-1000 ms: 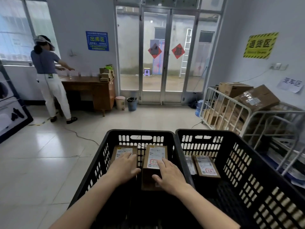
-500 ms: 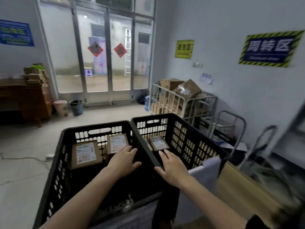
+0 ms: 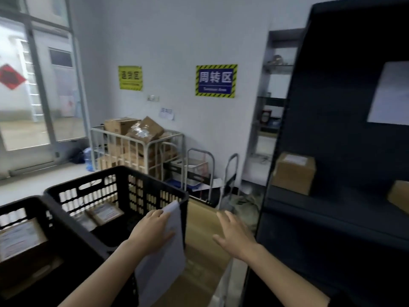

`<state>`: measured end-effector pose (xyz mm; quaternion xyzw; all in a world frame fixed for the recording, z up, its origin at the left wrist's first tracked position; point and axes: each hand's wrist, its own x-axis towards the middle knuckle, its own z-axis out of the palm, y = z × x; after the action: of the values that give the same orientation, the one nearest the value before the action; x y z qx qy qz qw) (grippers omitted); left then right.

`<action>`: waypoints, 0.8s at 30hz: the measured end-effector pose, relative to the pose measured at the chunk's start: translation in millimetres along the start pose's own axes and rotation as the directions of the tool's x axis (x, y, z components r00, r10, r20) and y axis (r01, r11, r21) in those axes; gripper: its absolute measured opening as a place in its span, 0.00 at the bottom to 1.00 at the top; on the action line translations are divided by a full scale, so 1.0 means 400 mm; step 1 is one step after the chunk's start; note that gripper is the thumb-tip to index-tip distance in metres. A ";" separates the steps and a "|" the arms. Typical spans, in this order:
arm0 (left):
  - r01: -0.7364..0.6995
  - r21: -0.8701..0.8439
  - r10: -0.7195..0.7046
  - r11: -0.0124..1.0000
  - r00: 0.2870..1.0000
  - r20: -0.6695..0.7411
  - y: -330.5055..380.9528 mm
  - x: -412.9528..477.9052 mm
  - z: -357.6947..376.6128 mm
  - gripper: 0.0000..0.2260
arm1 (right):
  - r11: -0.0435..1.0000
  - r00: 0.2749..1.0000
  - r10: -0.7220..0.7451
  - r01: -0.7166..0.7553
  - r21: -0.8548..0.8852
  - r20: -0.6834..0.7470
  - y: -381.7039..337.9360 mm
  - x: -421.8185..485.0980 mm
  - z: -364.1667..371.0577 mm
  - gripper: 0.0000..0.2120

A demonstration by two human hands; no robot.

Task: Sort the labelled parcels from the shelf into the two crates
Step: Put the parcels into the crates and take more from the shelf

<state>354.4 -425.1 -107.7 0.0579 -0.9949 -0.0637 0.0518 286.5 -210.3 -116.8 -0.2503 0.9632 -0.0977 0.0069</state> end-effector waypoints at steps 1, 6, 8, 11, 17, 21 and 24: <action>-0.017 -0.005 0.017 1.000 1.000 0.009 0.038 0.013 -0.001 0.27 | 0.999 0.999 0.032 -0.032 0.009 -0.002 0.041 -0.019 -0.013 0.33; -0.128 -0.011 0.128 0.992 0.992 0.021 0.246 0.066 0.009 0.27 | 0.989 0.988 0.147 -0.146 0.013 -0.045 0.239 -0.124 -0.083 0.32; -0.161 -0.013 0.161 0.987 0.986 0.031 0.334 0.081 0.018 0.27 | 0.982 0.980 0.189 -0.188 0.025 -0.064 0.316 -0.169 -0.113 0.32; -0.203 -0.039 0.204 0.978 0.979 0.024 0.466 0.098 0.024 0.27 | 0.968 0.965 0.248 -0.244 0.057 -0.086 0.431 -0.234 -0.151 0.32; -0.299 -0.091 0.300 0.950 0.954 0.006 0.723 0.133 0.051 0.26 | 0.941 0.935 0.335 -0.326 0.084 -0.115 0.641 -0.348 -0.209 0.32; -0.319 -0.084 0.320 0.944 0.947 0.000 0.858 0.156 0.076 0.27 | 0.936 0.929 0.351 -0.345 0.072 -0.119 0.757 -0.399 -0.233 0.32; -0.320 -0.101 0.322 0.942 0.947 -0.002 0.918 0.180 0.092 0.28 | 0.935 0.928 0.353 -0.348 0.066 -0.121 0.826 -0.418 -0.246 0.32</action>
<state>239.4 -67.7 -88.2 -0.1081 -0.9870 -0.1043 0.0569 268.0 171.2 -89.7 -0.0671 0.9884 -0.1319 -0.0338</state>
